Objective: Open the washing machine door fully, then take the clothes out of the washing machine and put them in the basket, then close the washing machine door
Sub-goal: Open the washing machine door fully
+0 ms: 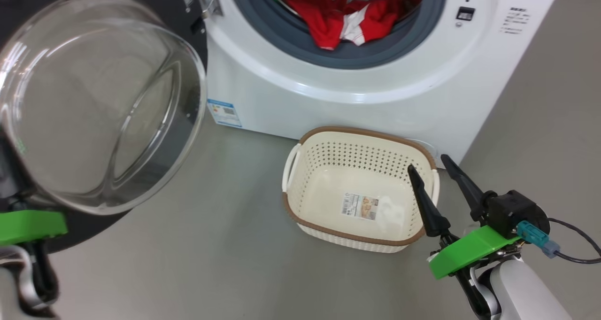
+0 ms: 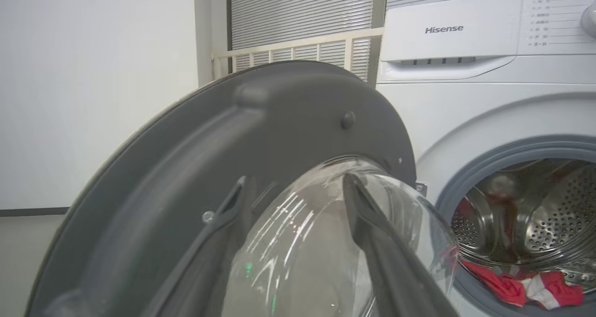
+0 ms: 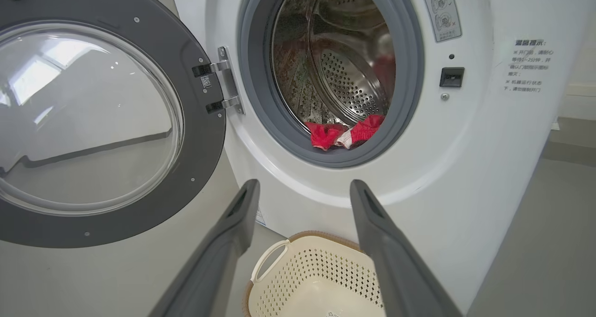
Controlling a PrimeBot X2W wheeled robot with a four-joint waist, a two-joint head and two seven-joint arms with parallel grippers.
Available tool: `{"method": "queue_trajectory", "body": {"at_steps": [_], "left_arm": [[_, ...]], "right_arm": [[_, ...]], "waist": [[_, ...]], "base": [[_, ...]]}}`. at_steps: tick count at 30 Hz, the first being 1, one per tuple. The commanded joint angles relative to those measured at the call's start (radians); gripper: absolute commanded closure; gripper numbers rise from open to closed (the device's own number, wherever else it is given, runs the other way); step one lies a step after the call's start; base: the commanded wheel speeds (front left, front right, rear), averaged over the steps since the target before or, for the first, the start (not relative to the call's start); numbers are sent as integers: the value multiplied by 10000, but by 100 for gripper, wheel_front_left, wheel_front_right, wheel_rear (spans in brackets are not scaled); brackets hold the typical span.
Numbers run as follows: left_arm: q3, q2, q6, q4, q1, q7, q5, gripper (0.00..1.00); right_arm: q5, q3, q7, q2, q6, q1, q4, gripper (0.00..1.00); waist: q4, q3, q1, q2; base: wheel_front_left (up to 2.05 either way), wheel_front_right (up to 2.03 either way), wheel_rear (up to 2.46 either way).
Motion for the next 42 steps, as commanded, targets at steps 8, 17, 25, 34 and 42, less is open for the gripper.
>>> {"method": "queue_trajectory", "body": {"at_steps": [8,17,25,34,42], "left_arm": [[-651,-450,-870,-1477,412,-47,187,0],[-1698,-675,-1293,-1982,941,303,22,0],[-2054,-600,-1409,-1648,1410,419,1,0],[-2492,-272,-1572,-1591,2358,279,46,0],[-2397,-179,-1456,-1344,3217,128,155,0]], "right_arm": [[-235,-506,-121,211,65,-12,-1005,0],[-298,-1016,-123,323,65,486,-1644,0],[-110,-1182,-123,358,65,802,-1809,0],[-374,-1343,-123,332,65,1292,-2104,0],[-1043,-1668,-124,306,65,1808,-2235,0]], "waist": [[-921,-414,0,-1],[-2128,-716,0,-1],[-2945,-915,0,-1],[-3640,-1246,0,-1],[-4055,-1600,0,-1]], "base": [[0,0,0],[0,0,0],[0,0,0],[0,0,0],[0,0,0]]}}
